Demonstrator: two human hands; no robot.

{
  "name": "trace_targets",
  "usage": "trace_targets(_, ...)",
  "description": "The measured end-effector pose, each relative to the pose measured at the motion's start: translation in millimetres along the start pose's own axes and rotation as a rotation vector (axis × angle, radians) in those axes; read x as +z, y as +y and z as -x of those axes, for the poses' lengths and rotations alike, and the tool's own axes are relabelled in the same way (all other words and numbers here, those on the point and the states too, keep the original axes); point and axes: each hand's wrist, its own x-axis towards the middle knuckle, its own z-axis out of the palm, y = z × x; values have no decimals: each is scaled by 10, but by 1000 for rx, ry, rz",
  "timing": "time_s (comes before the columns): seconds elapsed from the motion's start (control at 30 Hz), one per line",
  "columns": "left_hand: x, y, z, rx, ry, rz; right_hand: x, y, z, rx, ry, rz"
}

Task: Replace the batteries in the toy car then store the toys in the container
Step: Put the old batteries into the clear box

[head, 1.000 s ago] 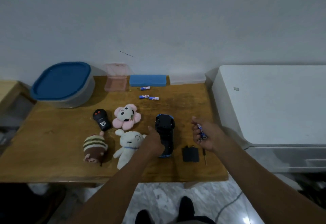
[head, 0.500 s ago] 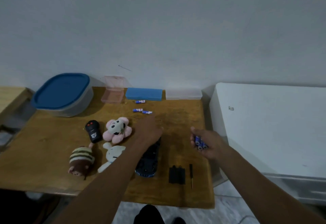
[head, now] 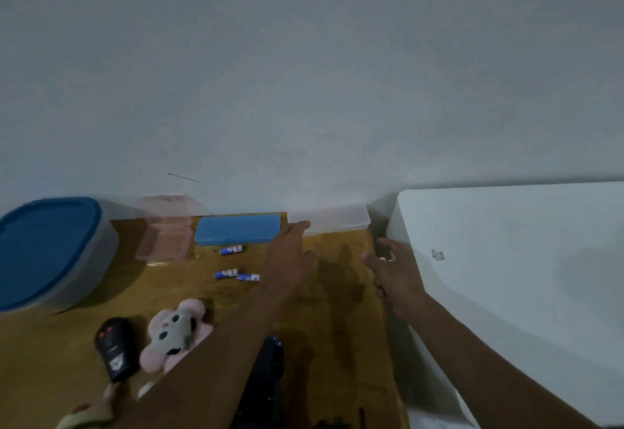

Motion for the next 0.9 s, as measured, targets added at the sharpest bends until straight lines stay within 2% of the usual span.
trace_targets(0.17,265,-43,-530,191,-113,-82,185,-32,-480,38,94,19)
trace_targets(0.3,485,-44,-835,272,-195,-225,310,-20,-786,40,116,8)
trace_targets(0.43,574,-82,-978,301,-298,-334,366,-46,-897,10,93,47)
trace_targets(0.57,561,-165,-1044,290,-288,-337,383,13,-930,5,165,65)
trace_targets(0.9,468,-179,-1265,681,-257,-959,471,113,-874,-60,270,145)
